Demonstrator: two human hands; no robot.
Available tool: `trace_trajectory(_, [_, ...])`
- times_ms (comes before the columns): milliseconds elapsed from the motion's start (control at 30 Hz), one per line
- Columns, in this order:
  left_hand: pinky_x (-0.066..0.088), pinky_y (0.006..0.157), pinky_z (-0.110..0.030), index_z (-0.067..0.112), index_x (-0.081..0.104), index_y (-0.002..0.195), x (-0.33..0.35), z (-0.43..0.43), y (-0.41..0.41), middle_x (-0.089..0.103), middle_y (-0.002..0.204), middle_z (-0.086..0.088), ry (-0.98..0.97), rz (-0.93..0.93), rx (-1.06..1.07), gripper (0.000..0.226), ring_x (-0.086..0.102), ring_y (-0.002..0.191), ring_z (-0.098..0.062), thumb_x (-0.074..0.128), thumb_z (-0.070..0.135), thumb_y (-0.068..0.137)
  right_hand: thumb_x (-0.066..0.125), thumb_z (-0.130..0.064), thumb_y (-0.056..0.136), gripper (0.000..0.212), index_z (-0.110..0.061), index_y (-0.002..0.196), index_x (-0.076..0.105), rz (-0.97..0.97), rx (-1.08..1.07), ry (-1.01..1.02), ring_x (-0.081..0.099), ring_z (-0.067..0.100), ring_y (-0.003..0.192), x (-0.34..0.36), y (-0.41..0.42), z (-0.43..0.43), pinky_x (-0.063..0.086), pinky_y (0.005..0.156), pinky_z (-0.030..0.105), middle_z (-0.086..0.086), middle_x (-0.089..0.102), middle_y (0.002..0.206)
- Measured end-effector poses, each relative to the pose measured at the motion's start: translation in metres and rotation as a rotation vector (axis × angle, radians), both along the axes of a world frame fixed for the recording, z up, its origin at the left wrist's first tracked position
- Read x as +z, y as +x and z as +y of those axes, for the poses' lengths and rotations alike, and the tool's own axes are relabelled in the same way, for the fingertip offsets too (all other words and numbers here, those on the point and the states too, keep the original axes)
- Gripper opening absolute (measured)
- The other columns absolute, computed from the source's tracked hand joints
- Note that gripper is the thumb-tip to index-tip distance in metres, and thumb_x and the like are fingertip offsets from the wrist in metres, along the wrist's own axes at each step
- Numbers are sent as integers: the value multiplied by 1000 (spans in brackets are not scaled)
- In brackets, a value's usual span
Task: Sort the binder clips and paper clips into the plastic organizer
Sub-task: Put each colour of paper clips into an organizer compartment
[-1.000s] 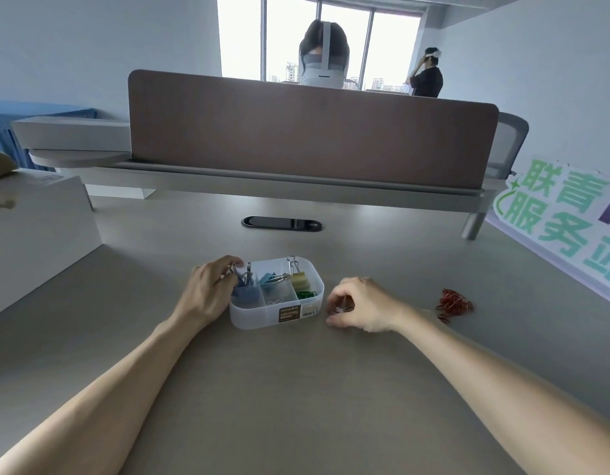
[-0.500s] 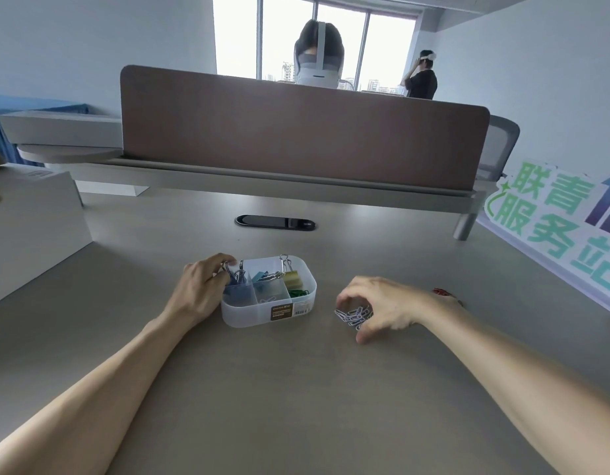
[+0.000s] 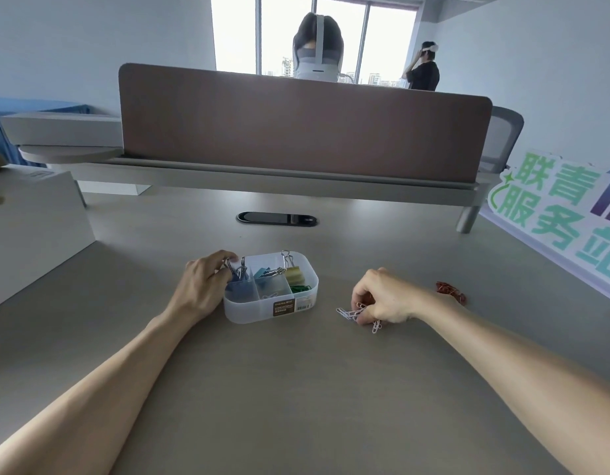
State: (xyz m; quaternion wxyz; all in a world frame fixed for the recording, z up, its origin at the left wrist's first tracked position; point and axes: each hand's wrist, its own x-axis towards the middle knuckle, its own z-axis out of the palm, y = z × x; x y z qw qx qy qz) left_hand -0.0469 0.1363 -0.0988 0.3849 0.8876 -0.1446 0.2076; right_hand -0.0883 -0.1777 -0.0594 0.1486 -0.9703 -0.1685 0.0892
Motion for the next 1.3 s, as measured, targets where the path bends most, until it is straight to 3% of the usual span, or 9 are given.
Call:
trace_trajectory(167, [42,65,-21,11,65,95,0,1,1,67,72,-6,6,-3,-14,36,58,71,-26,40,20,70,77,-12,68,17,-23,62,67,-11,-102,157,52,6,45,8,3,-13,41,52,23,-9,57,47])
trace_trajectory(267, [40,65,-17,13,65,95,-2,1,2,67,73,-3,-1,-3,-14,34,59,71,-23,41,19,72,76,-6,71,14,-14,65,68,-5,-142,295,60,15,44,21,8,-16,48,52,27,-4,62,49])
trace_trajectory(533, [40,62,-17,15,65,97,-2,0,1,66,74,5,-31,17,-25,35,59,70,-15,39,20,74,77,-4,74,14,-13,67,68,-35,-20,411,60,19,50,69,31,59,55,55,34,7,64,59])
trace_trajectory(633, [38,58,-10,15,65,97,-1,0,0,64,72,8,-41,20,-24,34,58,67,-11,40,20,74,76,-4,74,17,-15,65,67,-5,46,343,59,13,46,67,37,99,55,51,30,-2,62,55])
trace_trajectory(767, [40,59,-15,16,65,99,-1,1,1,66,78,1,-46,35,-23,35,59,72,-17,40,21,75,74,-12,76,19,-20,62,63,-34,83,59,62,11,45,55,37,130,48,48,24,-6,61,55])
trace_trajectory(967, [37,57,-16,14,64,96,-2,3,1,63,75,0,-50,14,-31,33,54,67,-16,39,21,74,63,6,72,13,-6,69,64,-96,38,-199,65,22,49,47,33,156,54,44,33,14,63,82])
trace_trajectory(1067, [39,59,-22,14,64,95,-2,2,0,63,73,0,-57,22,-32,33,54,67,-17,39,20,74,65,9,67,23,-10,59,56,-111,55,-260,58,20,47,45,31,166,44,41,24,11,57,72])
trace_trajectory(1200, [38,60,-27,13,64,97,-1,2,0,62,72,-1,-54,24,-23,35,56,69,-20,39,20,74,73,5,63,33,-17,50,52,-91,64,-267,50,18,46,47,32,166,39,43,22,4,52,61])
trace_trajectory(1300, [38,61,-27,14,64,94,-1,3,-1,61,69,2,-55,19,-27,33,55,69,-19,39,20,73,76,-2,66,13,-12,69,69,-43,95,-255,53,19,50,50,30,160,45,49,27,4,59,66])
